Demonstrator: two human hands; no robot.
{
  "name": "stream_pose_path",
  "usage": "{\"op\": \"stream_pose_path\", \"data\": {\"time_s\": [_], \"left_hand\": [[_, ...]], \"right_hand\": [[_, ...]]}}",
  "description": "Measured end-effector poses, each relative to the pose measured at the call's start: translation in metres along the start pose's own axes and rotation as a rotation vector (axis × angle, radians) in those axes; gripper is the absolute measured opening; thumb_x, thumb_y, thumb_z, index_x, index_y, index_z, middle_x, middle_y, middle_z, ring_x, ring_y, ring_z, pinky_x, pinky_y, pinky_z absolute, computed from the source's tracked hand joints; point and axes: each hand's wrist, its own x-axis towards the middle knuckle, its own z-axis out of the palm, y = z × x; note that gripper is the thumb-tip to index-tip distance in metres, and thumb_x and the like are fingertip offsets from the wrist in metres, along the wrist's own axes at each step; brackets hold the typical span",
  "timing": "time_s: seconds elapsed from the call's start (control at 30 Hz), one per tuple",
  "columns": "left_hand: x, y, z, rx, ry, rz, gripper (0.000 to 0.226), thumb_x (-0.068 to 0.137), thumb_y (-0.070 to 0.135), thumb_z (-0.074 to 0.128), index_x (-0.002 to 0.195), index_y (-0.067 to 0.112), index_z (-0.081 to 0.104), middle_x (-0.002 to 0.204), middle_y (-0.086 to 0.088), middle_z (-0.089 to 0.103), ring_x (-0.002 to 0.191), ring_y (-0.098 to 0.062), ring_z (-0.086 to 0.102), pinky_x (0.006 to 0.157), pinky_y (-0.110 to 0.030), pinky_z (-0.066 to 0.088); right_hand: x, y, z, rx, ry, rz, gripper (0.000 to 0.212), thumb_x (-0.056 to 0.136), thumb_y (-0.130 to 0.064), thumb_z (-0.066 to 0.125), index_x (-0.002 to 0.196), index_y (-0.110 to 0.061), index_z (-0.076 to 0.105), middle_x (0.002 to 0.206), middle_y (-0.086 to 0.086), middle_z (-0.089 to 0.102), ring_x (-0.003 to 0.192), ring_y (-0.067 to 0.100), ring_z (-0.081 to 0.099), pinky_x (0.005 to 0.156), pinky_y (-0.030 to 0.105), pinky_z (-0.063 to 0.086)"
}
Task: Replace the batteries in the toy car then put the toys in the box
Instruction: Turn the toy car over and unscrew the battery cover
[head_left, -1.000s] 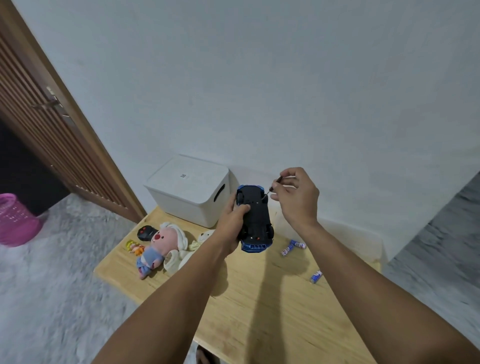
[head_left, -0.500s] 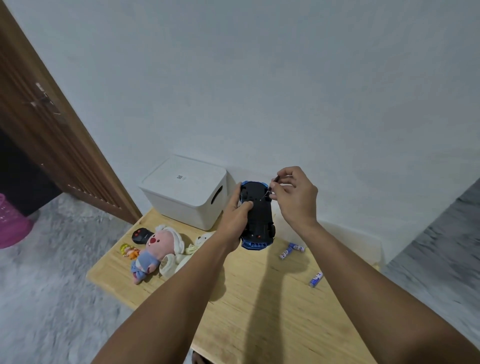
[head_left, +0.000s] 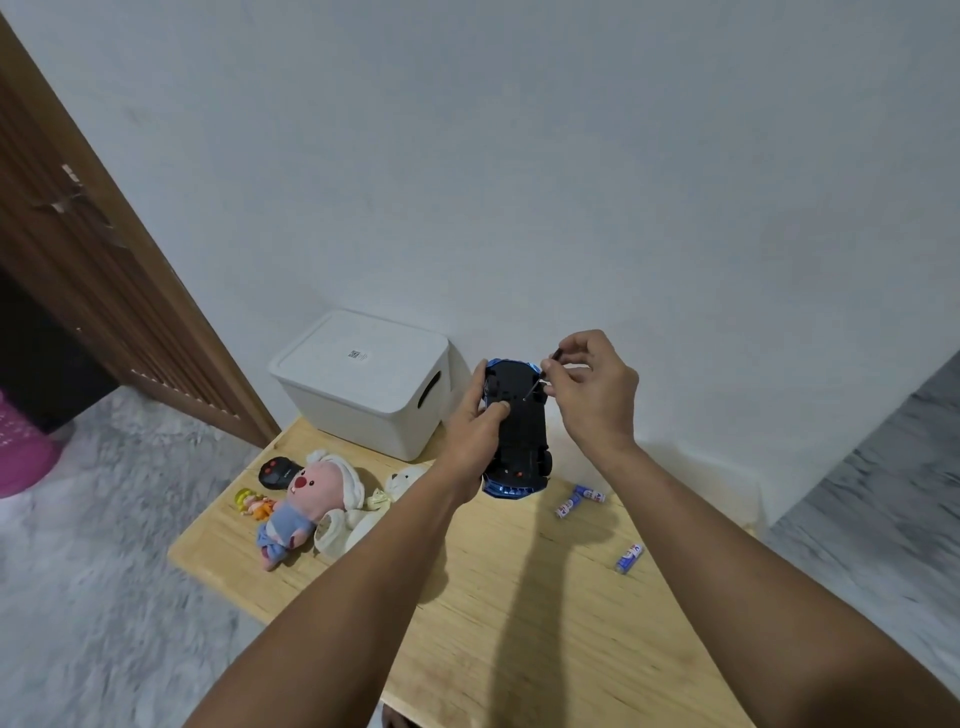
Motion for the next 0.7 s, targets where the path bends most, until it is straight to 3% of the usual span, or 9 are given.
{"op": "stream_pose_path", "data": {"time_s": [0.1,0.23,0.37,0.43,0.7], "left_hand": [[-0.0007,0.0006,0.0012,0.007,0.012,-0.007,0.056,0.097,0.016,0.047,0.133,0.058,0.040,0.112,0.004,0.064,0.101,-0.024,0.065,0.079,-0.038,0.059],[-0.0027,0.0028,0.0028,0.010,0.011,-0.003,0.053,0.098,0.014,0.046,0.110,0.066,0.046,0.110,0.005,0.065,0.105,-0.029,0.065,0.087,-0.046,0.057],[-0.0023,0.0005,0.0023,0.019,0.018,-0.020,0.057,0.098,0.018,0.047,0.138,0.057,0.036,0.118,0.001,0.064,0.106,-0.028,0.064,0.091,-0.048,0.055],[-0.0025,0.0007,0.0026,0.020,0.012,-0.013,0.059,0.097,0.018,0.047,0.141,0.055,0.033,0.119,0.000,0.064,0.106,-0.029,0.065,0.091,-0.049,0.055],[-0.0039,-0.0001,0.0045,-0.007,0.003,-0.004,0.059,0.098,0.015,0.045,0.143,0.051,0.033,0.121,0.001,0.063,0.106,-0.028,0.064,0.088,-0.045,0.056]], "right_hand": [[-0.0002,-0.0006,-0.0004,-0.018,-0.010,-0.018,0.017,0.081,-0.006,0.071,0.089,-0.016,0.059,0.081,-0.008,0.063,0.076,0.009,0.068,0.064,0.042,0.060],[-0.0022,-0.0025,-0.0026,-0.060,-0.056,-0.057,0.016,0.081,-0.011,0.072,0.089,-0.018,0.060,0.081,-0.010,0.065,0.076,0.001,0.066,0.069,0.032,0.058],[-0.0003,-0.0051,-0.0045,-0.078,-0.033,-0.081,0.015,0.078,-0.014,0.076,0.083,-0.017,0.062,0.075,-0.014,0.063,0.071,0.009,0.066,0.067,0.016,0.053],[0.0014,-0.0061,-0.0042,-0.073,-0.024,-0.064,0.014,0.079,-0.012,0.076,0.082,-0.017,0.064,0.073,-0.015,0.064,0.069,0.008,0.065,0.065,0.012,0.051],[0.0000,-0.0080,-0.0004,-0.003,-0.058,-0.045,0.014,0.083,-0.004,0.070,0.094,-0.012,0.072,0.087,-0.003,0.072,0.080,0.010,0.070,0.078,0.021,0.056]]}}
